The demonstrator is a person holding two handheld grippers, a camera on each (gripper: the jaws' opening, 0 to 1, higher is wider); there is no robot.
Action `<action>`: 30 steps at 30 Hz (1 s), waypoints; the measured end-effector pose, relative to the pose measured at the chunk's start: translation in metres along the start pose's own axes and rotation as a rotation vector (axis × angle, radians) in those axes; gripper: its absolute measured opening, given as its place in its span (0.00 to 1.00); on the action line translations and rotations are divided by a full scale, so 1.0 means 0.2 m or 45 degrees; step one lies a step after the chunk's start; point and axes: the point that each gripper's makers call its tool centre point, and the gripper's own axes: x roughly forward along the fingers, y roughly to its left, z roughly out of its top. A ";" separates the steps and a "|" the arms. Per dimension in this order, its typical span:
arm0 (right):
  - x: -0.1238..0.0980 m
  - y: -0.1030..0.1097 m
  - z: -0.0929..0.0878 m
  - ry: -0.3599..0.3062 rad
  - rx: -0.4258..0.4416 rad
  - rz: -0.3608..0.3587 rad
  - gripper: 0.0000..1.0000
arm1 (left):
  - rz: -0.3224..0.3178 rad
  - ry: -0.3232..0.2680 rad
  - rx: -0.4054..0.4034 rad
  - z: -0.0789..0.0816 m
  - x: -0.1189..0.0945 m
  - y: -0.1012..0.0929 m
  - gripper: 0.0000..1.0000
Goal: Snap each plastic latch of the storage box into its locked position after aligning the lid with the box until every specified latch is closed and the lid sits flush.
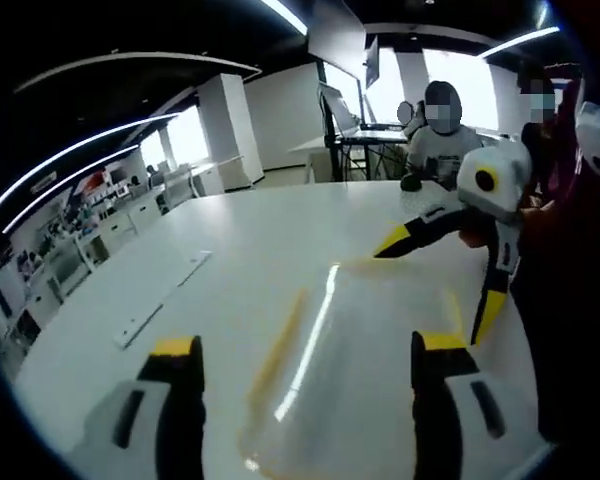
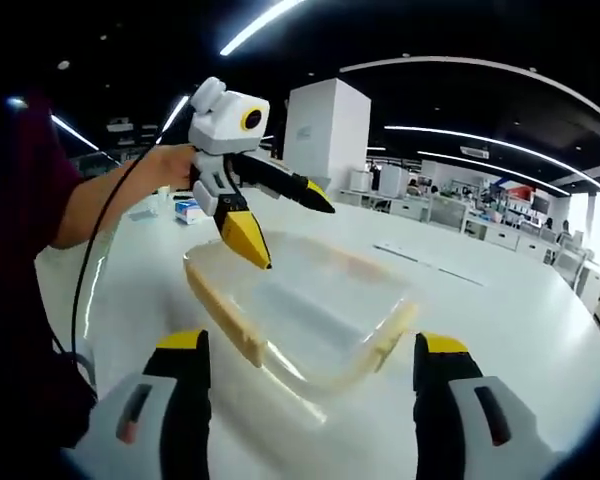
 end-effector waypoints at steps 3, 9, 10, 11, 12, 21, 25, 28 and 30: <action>0.00 0.00 -0.01 0.004 -0.007 0.000 0.84 | -0.027 0.032 0.025 0.00 0.02 -0.01 0.85; -0.02 -0.01 0.00 -0.004 -0.015 -0.007 0.84 | -0.065 0.081 0.062 0.00 0.04 -0.03 0.86; -0.02 -0.01 0.00 -0.004 -0.022 -0.009 0.84 | -0.077 0.095 0.068 0.00 0.04 -0.04 0.86; -0.02 -0.01 0.00 -0.004 -0.027 -0.010 0.84 | -0.087 0.101 0.073 0.00 0.05 -0.04 0.86; -0.02 -0.01 0.00 -0.006 -0.029 -0.009 0.84 | -0.097 0.108 0.077 0.00 0.05 -0.04 0.85; -0.03 0.02 0.03 -0.046 0.041 0.034 0.87 | -0.166 0.184 0.101 0.01 0.06 -0.05 0.80; -0.03 0.02 0.03 -0.045 0.040 0.033 0.87 | -0.193 0.222 0.127 0.00 0.07 -0.05 0.85; -0.03 0.02 0.03 -0.042 0.043 0.028 0.87 | -0.244 0.247 0.096 0.01 0.09 -0.06 0.85; -0.03 0.02 0.02 -0.037 0.043 0.028 0.87 | -0.269 0.285 0.090 -0.01 0.10 -0.06 0.83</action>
